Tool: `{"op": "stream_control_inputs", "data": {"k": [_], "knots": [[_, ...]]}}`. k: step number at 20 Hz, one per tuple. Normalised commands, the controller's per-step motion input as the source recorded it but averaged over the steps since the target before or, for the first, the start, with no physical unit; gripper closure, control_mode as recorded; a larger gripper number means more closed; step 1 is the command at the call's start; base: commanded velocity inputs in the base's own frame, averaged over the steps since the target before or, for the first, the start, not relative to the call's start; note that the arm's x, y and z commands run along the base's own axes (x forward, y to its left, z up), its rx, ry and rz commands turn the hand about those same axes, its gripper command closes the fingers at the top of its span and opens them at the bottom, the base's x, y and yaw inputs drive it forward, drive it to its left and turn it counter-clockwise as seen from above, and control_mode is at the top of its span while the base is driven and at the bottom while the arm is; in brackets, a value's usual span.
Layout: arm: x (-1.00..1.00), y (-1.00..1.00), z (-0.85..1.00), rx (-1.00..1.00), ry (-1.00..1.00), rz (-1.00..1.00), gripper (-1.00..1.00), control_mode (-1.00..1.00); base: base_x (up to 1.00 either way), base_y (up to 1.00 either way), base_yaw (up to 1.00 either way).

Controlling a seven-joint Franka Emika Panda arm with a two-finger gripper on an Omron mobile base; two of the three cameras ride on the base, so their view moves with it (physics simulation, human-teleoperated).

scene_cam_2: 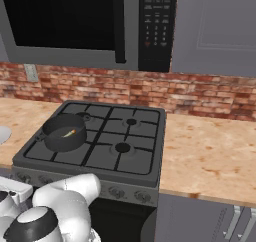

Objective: Retrieve the frozen meat and place it in the pot on a burner. Then turn the burner on.

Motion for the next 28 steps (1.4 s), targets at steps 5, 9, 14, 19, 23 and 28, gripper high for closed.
{"op": "stream_control_inputs", "data": {"k": [5, 9, 14, 19, 23, 28], "knots": [[0.0, 0.29, -0.26, 0.0, 0.0, 0.0, -1.0, -1.0, 0.0, 0.0, 0.0], [0.01, 0.05, -0.08, 0.0, 0.0, 0.0, -1.0, -1.0, 0.0, 0.0, 0.0], [0.02, -0.08, -0.08, 0.0, 0.0, 0.0, -1.0, -1.0, 0.0, 0.0, 0.0], [0.0, -0.1, -0.02, 0.0, 0.0, 0.0, -1.0, -1.0, 0.0, 0.0, 0.0], [0.13, -0.06, 0.0, 0.0, 0.0, 0.0, -1.0, -1.0, 0.0, 0.0, 0.0], [0.29, -0.06, 0.0, 0.0, 0.0, 0.0, -1.0, -1.0, 0.0, 0.0, 0.0]]}}
